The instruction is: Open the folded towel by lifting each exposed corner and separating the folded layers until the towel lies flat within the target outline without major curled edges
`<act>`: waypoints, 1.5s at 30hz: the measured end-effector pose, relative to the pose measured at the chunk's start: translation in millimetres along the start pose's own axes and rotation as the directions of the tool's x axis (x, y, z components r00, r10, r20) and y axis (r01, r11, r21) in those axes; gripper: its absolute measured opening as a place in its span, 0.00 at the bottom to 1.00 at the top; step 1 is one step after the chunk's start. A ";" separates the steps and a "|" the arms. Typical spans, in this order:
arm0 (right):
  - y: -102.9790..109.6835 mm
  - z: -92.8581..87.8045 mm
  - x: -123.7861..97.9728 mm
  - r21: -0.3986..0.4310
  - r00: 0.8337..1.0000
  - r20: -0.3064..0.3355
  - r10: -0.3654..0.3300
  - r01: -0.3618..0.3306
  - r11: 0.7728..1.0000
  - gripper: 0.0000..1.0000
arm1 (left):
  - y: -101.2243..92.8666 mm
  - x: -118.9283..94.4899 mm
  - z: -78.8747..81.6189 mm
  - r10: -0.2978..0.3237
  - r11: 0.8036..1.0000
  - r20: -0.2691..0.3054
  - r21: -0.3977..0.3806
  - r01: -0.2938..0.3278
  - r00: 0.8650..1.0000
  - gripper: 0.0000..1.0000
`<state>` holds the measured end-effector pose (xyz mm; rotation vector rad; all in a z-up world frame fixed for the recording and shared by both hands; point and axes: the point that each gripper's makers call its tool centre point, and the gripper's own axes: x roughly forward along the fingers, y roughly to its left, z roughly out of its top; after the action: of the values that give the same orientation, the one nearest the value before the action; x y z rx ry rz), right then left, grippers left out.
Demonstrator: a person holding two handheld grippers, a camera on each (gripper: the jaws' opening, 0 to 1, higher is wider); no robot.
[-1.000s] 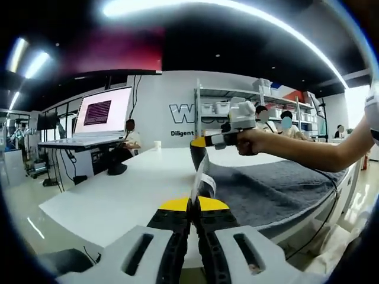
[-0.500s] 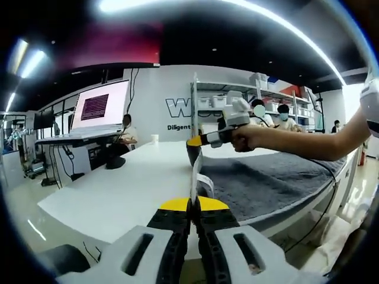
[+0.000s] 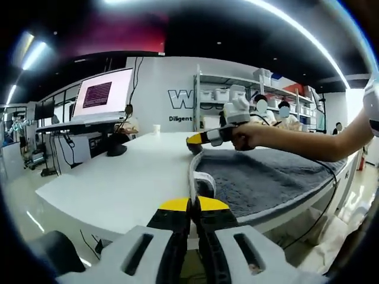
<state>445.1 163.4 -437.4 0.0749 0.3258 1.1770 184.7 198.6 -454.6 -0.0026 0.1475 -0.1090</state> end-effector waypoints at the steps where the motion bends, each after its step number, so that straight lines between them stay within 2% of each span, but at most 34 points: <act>1: 0.2 -0.4 0.2 0.000 1.000 -0.001 0.000 0.000 1.000 0.01 | 0.1 -0.1 -0.1 0.000 1.000 0.000 -0.001 0.000 1.000 0.02; 5: 10.4 -7.6 1.9 -0.016 1.000 -0.008 0.009 -0.009 1.000 0.01 | 2.5 -0.6 -0.6 0.003 1.000 0.005 -0.017 -0.002 1.000 0.02; 9: 10.4 -5.8 3.7 -0.006 1.000 -0.004 0.010 -0.010 1.000 0.02 | 3.7 -0.9 -3.8 0.001 1.000 0.001 -0.027 -0.001 1.000 0.02; 17: -4.4 1.9 11.3 0.089 0.999 0.036 -0.024 0.021 0.996 0.00 | 6.0 -1.0 -6.6 -0.008 0.998 0.014 -0.069 0.009 1.000 0.02; 21: -8.4 4.8 17.3 0.199 0.997 0.067 -0.041 0.027 0.980 0.01 | 6.3 -1.5 -7.8 -0.015 0.996 0.014 -0.087 0.017 1.000 0.02; 22: -8.7 4.5 17.9 0.204 0.997 0.068 -0.039 0.025 0.979 0.01 | 6.4 -1.7 -7.8 -0.017 0.996 0.015 -0.090 0.018 1.000 0.02; 24: -6.5 2.7 19.3 0.191 0.998 0.059 -0.036 0.024 0.981 0.04 | 7.7 -2.8 -7.7 -0.012 0.996 0.016 -0.093 0.013 1.000 0.03; 27: -5.4 6.6 18.6 0.153 0.996 0.077 -0.051 0.039 0.988 0.17 | 13.0 -5.4 -6.5 0.019 0.996 0.018 -0.082 -0.017 1.000 0.05; 29: -4.8 7.4 19.4 0.137 0.996 0.072 -0.054 0.044 0.990 0.22 | 15.1 -5.9 -5.9 0.029 0.996 0.020 -0.081 -0.028 0.999 0.07; 32: -4.7 8.7 19.4 0.146 0.996 0.075 -0.050 0.039 0.989 0.19 | 20.6 -7.4 -7.2 0.054 0.997 0.009 -0.061 -0.054 0.998 0.06; 37: -11.9 9.0 18.6 0.166 0.994 0.084 -0.068 0.053 0.985 0.13 | 27.2 -13.9 3.0 0.078 0.995 0.049 -0.066 -0.075 0.996 0.05; 41: -16.9 6.4 18.6 0.194 0.993 0.087 -0.080 0.062 0.979 0.00 | 21.8 -11.6 7.4 0.054 0.998 0.063 -0.047 -0.051 0.997 0.04; 45: -18.7 2.5 21.9 0.205 0.994 0.073 -0.085 0.069 0.976 0.00 | 16.4 -6.4 6.3 0.035 0.998 0.057 -0.046 -0.033 0.998 0.03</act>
<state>470.0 176.5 -443.9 0.2852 0.3726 1.0579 181.1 215.6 -447.6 -0.0481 0.0923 -0.0714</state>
